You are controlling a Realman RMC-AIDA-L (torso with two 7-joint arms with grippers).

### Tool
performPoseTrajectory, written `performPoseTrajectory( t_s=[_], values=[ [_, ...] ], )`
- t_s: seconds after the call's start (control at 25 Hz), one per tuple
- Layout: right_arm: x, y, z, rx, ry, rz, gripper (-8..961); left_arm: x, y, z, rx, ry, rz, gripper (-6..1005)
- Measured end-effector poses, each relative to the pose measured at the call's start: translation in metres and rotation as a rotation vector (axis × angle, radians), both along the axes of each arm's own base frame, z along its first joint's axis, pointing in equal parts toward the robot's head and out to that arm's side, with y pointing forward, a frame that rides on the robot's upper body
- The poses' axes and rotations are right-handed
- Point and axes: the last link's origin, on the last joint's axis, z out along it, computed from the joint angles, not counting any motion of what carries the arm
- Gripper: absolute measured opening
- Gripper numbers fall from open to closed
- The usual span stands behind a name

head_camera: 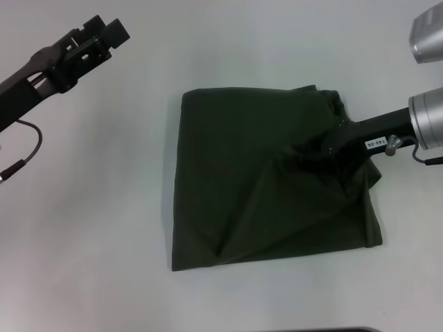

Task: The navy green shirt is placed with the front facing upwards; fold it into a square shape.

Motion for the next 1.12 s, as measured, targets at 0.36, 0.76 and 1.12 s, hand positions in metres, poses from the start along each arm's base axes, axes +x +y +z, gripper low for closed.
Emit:
performPoseTrajectory(
  t_s=[0.36, 0.76, 1.12],
  values=[
    [0.003, -0.009, 0.007, -0.039, 0.018, 0.033, 106, 0.0, 0.0, 0.001, 0.006, -0.002, 0.002, 905],
    [0.002, -0.025, 0.009, -0.123, 0.042, 0.092, 34, -0.002, 0.0, 0.002, 0.016, -0.006, 0.011, 905],
    [0.008, -0.044, 0.008, -0.183, 0.072, 0.096, 41, -0.003, 0.001, 0.004, 0.025, -0.01, 0.017, 904]
  ],
)
